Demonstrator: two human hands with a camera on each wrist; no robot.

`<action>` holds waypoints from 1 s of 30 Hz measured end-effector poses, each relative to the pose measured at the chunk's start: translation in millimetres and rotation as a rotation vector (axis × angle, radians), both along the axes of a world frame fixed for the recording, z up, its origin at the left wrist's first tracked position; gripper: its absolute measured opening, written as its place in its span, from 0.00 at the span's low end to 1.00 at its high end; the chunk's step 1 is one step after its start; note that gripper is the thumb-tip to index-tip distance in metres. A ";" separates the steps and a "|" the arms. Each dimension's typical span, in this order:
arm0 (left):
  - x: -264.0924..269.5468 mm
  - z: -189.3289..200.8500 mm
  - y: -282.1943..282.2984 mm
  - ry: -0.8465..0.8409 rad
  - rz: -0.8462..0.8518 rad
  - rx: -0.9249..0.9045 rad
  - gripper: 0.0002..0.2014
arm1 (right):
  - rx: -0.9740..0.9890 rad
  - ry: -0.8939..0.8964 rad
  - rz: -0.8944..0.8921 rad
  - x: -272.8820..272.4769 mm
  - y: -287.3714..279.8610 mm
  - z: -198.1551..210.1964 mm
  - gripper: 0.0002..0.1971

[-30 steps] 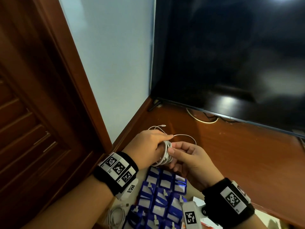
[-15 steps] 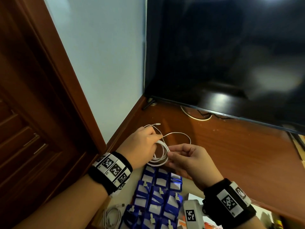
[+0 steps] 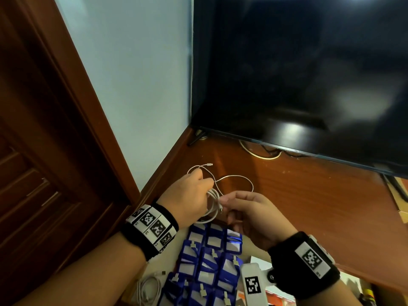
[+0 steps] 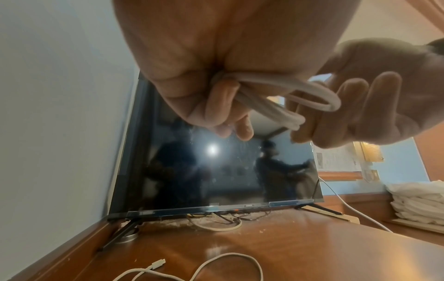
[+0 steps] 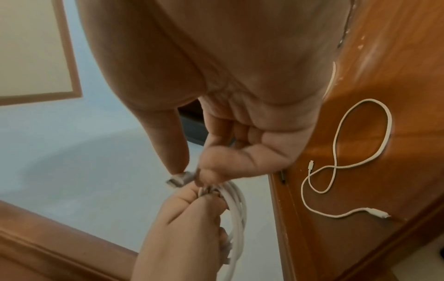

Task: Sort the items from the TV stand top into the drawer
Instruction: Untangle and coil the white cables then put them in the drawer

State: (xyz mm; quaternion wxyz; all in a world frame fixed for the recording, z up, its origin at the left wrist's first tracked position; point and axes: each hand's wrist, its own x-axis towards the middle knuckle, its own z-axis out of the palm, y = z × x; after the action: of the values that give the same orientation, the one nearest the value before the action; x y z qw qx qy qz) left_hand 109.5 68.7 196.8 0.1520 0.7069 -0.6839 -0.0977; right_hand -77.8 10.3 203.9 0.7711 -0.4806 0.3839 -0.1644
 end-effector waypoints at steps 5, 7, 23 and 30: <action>-1.3 9.3 0.0 0.067 -0.023 -0.014 0.03 | -0.210 -0.048 -0.032 0.1 3.3 -4.8 0.11; -2.5 12.1 0.1 0.123 -0.048 -0.014 0.03 | -0.260 -0.103 -0.059 1.0 5.3 -8.6 0.13; 14.3 18.8 13.3 0.588 -0.103 0.065 0.10 | -0.909 0.236 -0.065 5.4 5.3 -23.8 0.17; 33.3 -9.3 38.7 0.649 -0.056 0.111 0.13 | -0.793 0.180 0.085 13.7 16.1 -48.4 0.03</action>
State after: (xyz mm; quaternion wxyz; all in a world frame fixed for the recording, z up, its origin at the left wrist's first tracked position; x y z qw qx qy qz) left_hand 142.8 107.4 187.5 0.3206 0.6268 -0.6127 -0.3590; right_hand -64.1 26.4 155.4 0.4955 -0.7685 0.3365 -0.2250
